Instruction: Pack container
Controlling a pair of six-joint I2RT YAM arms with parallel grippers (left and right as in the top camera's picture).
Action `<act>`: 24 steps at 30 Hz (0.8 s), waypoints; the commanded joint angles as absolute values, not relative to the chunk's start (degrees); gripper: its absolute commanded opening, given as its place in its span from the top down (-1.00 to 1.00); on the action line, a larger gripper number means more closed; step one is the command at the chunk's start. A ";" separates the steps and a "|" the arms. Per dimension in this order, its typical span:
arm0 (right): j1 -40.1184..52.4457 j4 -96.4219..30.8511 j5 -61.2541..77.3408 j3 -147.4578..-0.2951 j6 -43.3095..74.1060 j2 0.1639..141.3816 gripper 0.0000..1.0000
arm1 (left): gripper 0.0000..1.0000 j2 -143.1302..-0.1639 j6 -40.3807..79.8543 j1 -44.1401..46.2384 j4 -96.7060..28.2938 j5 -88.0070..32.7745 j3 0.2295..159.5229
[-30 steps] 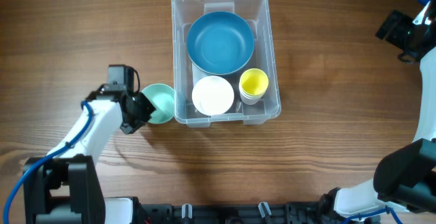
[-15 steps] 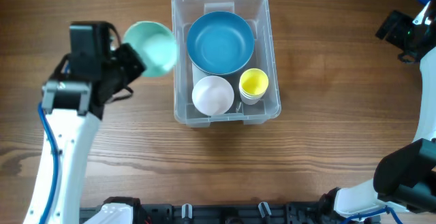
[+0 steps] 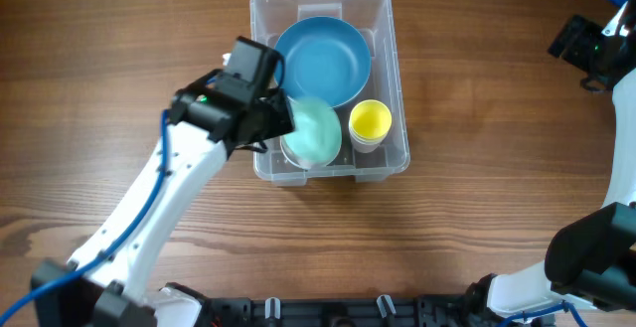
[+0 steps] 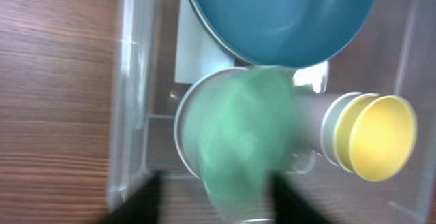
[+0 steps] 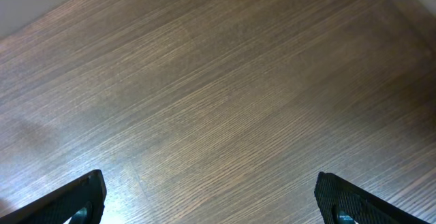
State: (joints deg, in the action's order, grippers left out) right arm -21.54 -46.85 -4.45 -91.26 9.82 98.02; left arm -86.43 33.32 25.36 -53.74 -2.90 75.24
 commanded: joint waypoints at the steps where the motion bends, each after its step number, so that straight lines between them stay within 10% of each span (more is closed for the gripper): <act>1: -21.45 -46.72 -3.75 -91.48 10.63 97.08 -0.99 | -1.00 -87.42 33.04 25.54 -51.57 -1.80 75.33; 24: -21.45 -46.72 -3.75 -91.48 10.63 97.08 -0.99 | -1.00 -81.76 31.55 -3.22 -52.16 9.30 76.84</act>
